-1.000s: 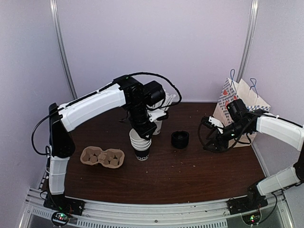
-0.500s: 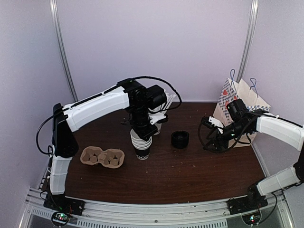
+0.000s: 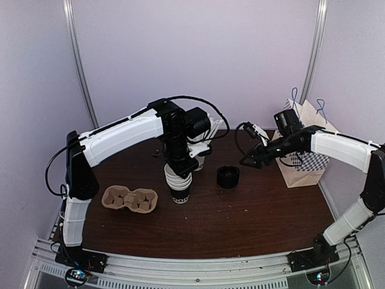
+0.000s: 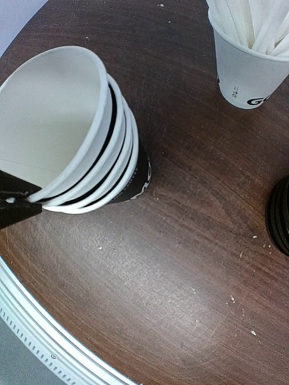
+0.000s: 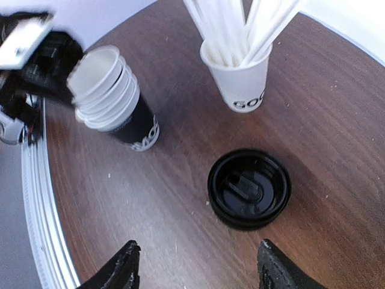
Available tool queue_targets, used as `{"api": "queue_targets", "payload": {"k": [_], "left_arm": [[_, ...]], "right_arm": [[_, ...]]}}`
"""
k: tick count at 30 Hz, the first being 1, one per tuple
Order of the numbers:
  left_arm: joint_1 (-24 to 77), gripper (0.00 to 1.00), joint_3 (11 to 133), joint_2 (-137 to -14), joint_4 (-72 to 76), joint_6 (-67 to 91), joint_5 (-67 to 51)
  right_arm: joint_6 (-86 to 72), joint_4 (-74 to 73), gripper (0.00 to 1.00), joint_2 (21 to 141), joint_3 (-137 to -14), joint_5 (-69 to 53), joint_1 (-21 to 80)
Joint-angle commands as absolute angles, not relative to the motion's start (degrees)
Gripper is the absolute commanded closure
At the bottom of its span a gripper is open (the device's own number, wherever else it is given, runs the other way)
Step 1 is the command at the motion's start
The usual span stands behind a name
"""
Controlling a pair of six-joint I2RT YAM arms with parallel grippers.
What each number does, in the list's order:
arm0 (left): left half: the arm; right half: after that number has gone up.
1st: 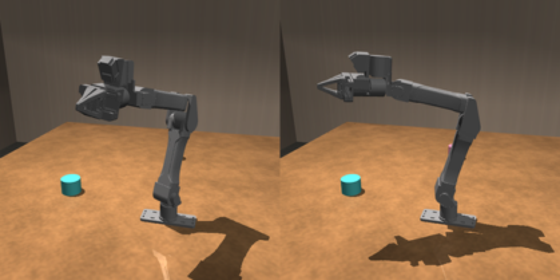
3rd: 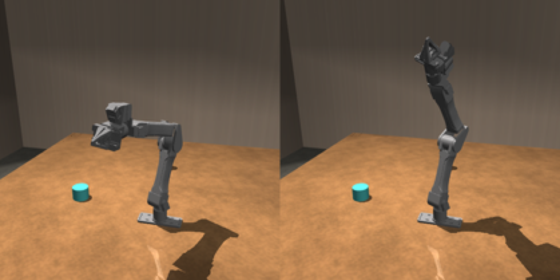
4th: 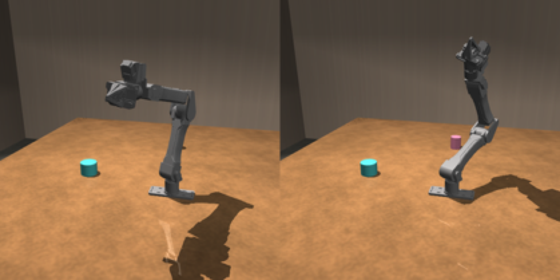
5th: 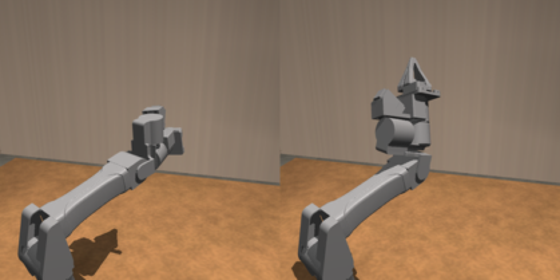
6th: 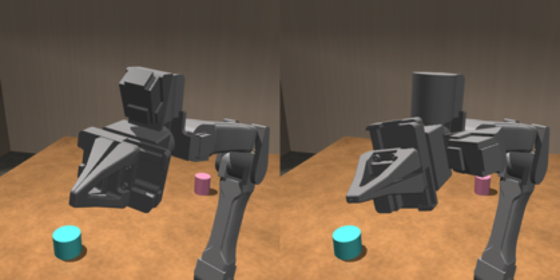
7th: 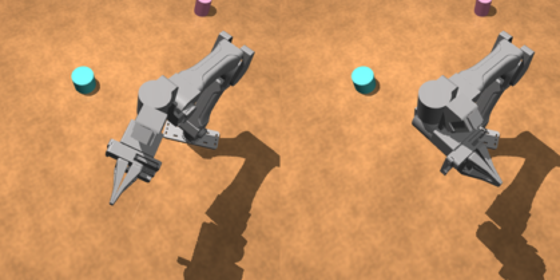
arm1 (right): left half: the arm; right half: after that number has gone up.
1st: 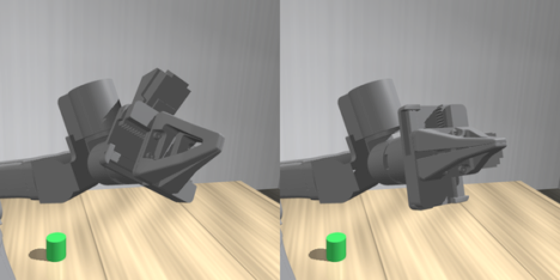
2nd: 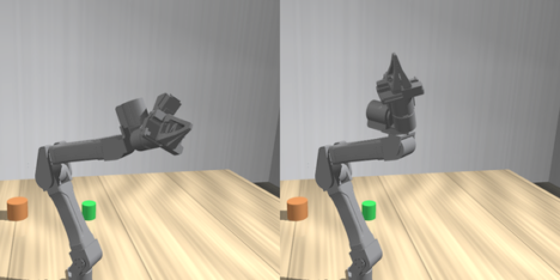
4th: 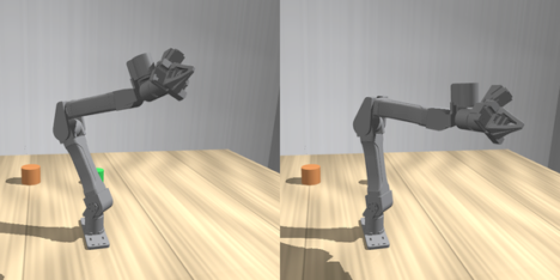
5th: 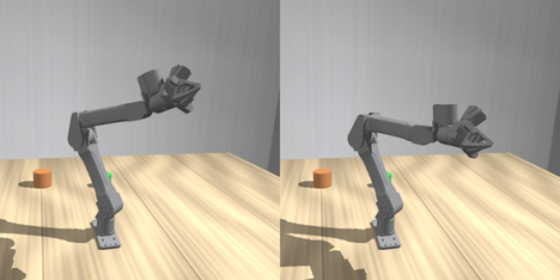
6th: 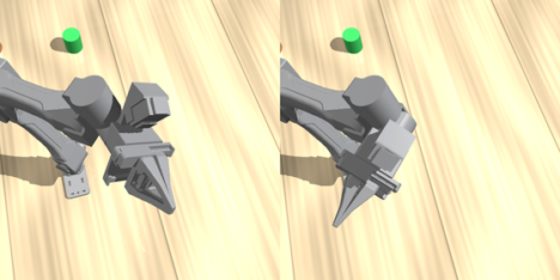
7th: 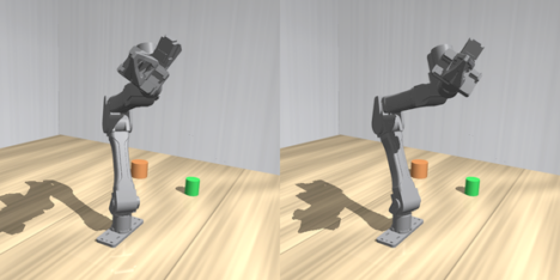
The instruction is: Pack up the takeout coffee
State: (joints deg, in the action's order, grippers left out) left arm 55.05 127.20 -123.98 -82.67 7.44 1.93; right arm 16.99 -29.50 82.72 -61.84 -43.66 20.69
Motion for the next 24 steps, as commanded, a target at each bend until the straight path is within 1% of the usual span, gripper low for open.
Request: {"api": "queue_targets", "payload": {"k": [1, 4, 6, 9, 14, 17, 20, 24], "left_arm": [[54.64, 1.0, 128.24, -120.33, -82.61, 8.66, 2.61], [54.49, 1.0, 125.72, -118.48, -80.24, 9.95, 2.86], [54.39, 1.0, 124.19, -117.23, -78.81, 10.93, 2.81], [54.32, 1.0, 122.39, -115.68, -76.91, 12.09, 2.51], [54.23, 1.0, 120.49, -114.51, -74.77, 13.31, 3.07], [54.14, 1.0, 118.59, -113.29, -71.67, 14.52, 2.92], [53.99, 1.0, 116.43, -112.05, -68.17, 15.69, 1.49], [53.94, 1.0, 114.69, -111.62, -65.73, 17.6, 1.38]], "right_arm": [[-4.97, -19.88, 0.32, 90.16, -69.58, -43.17, 21.34], [-17.91, -13.97, 0.32, 95.97, -70.83, -47.43, 22.12], [-22.64, -11.1, 0.33, 99.03, -71.23, -49.54, 23.55], [-24.84, -9.87, 0.32, 101.96, -72.54, -51.18, 26.28], [-31.92, -2.77, 0.27, 103.63, -71.0, -54.22, 30.22], [-33.43, -1.63, 0.2, 104.18, -71.24, -54.88, 32.52], [-35.79, 0.63, 0.17, 104.64, -71.62, -55.6, 34.45], [-38.54, 3.19, 0.15, 105.64, -72.22, -55.85, 36.14]]}}
